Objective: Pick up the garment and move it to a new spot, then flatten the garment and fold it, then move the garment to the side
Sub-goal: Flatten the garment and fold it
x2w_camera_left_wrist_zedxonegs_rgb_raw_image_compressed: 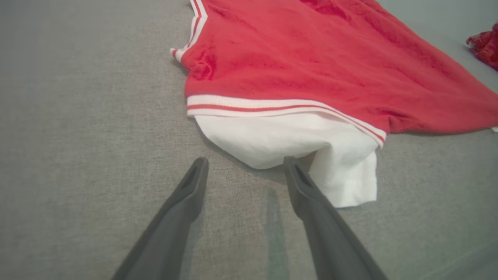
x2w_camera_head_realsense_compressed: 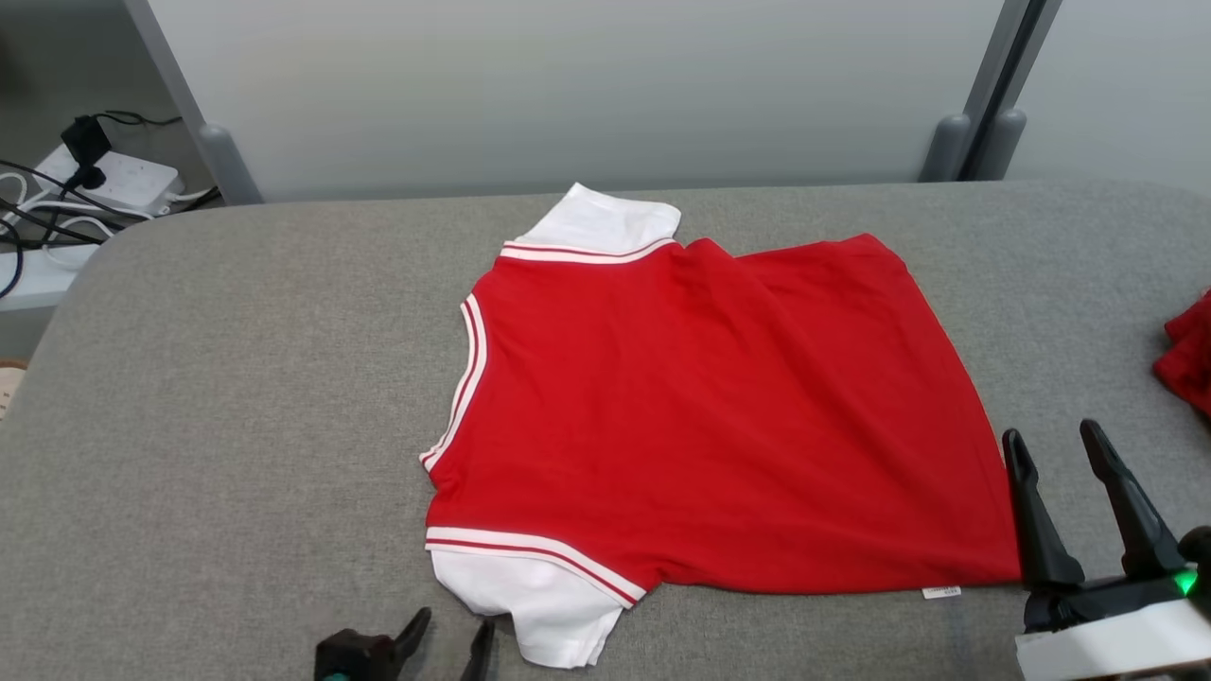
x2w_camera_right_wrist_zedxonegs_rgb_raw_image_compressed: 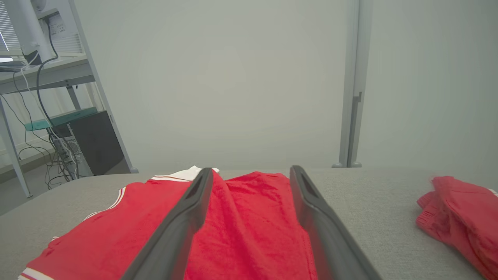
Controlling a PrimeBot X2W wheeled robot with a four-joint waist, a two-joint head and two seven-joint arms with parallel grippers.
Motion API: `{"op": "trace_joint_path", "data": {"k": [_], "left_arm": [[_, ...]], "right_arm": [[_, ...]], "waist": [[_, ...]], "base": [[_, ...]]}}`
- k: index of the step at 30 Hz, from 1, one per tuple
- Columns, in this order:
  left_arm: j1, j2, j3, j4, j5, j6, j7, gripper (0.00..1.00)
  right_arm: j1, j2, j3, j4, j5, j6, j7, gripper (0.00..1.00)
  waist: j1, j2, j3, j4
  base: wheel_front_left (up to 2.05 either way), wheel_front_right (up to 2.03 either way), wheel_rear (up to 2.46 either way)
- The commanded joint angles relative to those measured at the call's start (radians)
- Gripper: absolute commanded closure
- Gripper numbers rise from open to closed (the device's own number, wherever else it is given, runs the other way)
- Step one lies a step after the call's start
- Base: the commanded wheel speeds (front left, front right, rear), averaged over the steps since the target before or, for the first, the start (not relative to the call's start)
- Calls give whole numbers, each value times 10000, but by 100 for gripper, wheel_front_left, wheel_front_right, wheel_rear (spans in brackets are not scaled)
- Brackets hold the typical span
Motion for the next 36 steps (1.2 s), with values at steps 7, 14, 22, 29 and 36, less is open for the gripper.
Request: {"op": "trace_joint_path", "data": {"k": [7,14,22,29,36], "left_arm": [[-1083,56,-382,463,-255,-185,266,0],[-1627,40,-604,856,-372,-204,93,0],[-1818,237,-894,652,-254,-192,-134,100],[-1410,559,-947,-480,-228,-110,186,100],[-598,1215,-958,-2460,-544,-14,2397,100]], "right_arm": [[-589,-425,154,-478,132,0,-135,0],[-702,-490,166,-504,166,0,-135,0],[-728,-520,133,-449,212,0,-135,0],[-652,-490,77,-453,202,0,-135,0],[-568,-644,131,-112,151,0,-135,0]], "waist": [[0,-1,521,-252],[0,-1,743,-434],[0,-1,773,-537],[0,-1,829,-403],[0,-1,979,-113]], "base": [[0,0,0],[0,0,0],[0,0,0],[0,0,0],[0,0,0]]}}
